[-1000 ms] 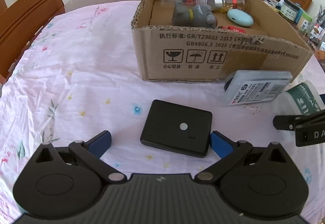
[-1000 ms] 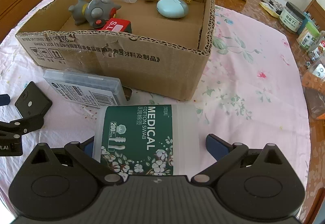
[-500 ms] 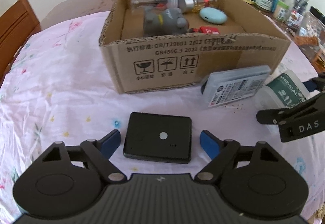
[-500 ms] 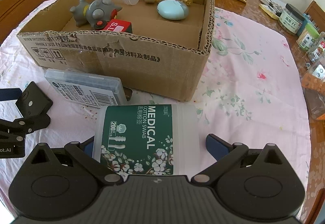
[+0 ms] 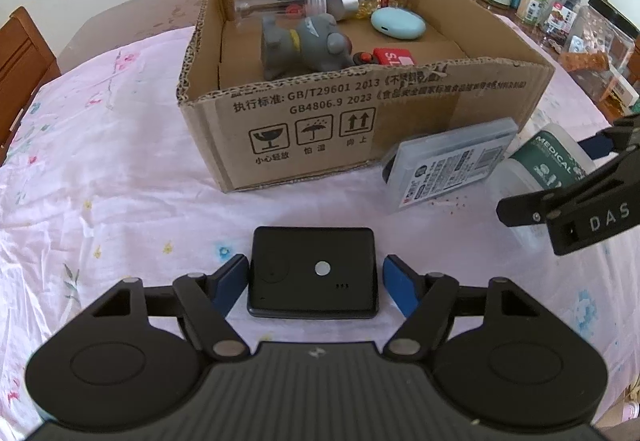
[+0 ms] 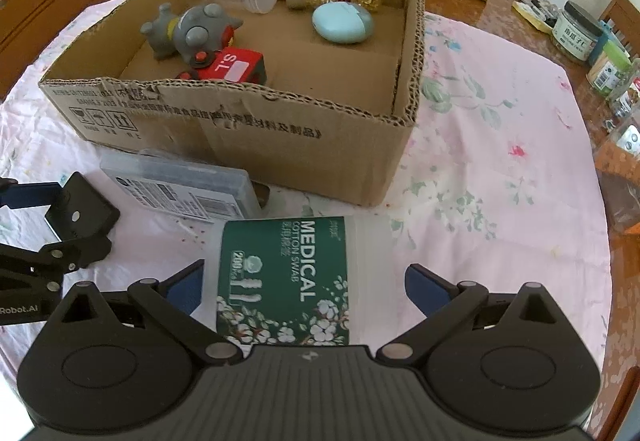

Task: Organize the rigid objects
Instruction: 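Close the left tool on the black pad while the right tool grasps the white MEDICAL bottle, then carry the pad and MEDICAL bottle into the box and open both tools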

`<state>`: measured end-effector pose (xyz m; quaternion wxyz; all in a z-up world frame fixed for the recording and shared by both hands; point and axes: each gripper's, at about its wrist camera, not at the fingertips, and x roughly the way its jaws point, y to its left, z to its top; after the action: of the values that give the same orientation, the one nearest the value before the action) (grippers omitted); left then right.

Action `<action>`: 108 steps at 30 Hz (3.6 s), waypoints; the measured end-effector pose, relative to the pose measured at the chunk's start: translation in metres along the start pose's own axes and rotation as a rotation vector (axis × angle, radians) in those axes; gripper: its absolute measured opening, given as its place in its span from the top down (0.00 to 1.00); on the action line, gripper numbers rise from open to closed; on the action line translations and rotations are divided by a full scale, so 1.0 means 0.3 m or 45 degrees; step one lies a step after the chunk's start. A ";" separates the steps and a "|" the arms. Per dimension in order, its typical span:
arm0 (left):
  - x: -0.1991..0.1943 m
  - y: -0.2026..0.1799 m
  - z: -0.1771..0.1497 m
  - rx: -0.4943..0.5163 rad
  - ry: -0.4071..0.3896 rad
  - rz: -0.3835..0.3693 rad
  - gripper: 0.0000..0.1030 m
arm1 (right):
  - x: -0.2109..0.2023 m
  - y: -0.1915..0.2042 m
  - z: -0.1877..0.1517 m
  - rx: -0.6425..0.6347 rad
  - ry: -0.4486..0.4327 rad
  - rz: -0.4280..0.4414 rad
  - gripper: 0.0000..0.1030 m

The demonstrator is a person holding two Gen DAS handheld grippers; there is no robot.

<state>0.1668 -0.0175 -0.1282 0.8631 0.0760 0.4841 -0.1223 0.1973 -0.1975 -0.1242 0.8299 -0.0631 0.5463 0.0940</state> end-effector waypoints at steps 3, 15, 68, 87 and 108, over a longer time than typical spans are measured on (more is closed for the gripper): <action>0.004 0.004 0.008 0.012 0.016 -0.008 0.28 | -0.002 0.011 0.005 -0.009 0.002 -0.024 0.00; 0.015 0.009 0.039 0.050 0.056 -0.034 0.31 | -0.007 0.024 0.008 -0.031 0.023 -0.058 0.11; -0.136 0.093 0.361 -0.092 -0.237 0.075 0.06 | -0.335 -0.023 0.230 -0.274 -0.286 0.133 0.16; -0.278 0.103 0.101 -0.279 -0.264 0.378 0.02 | -0.152 -0.024 0.468 -0.199 -0.260 0.109 0.16; -0.284 0.092 0.050 -0.285 -0.235 0.395 0.02 | -0.168 -0.011 0.413 -0.148 -0.309 0.006 0.00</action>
<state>0.1442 0.0167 -0.0473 0.9154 0.0419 0.3959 0.0602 0.2895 -0.1794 -0.0290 0.8846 -0.0980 0.4356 0.1346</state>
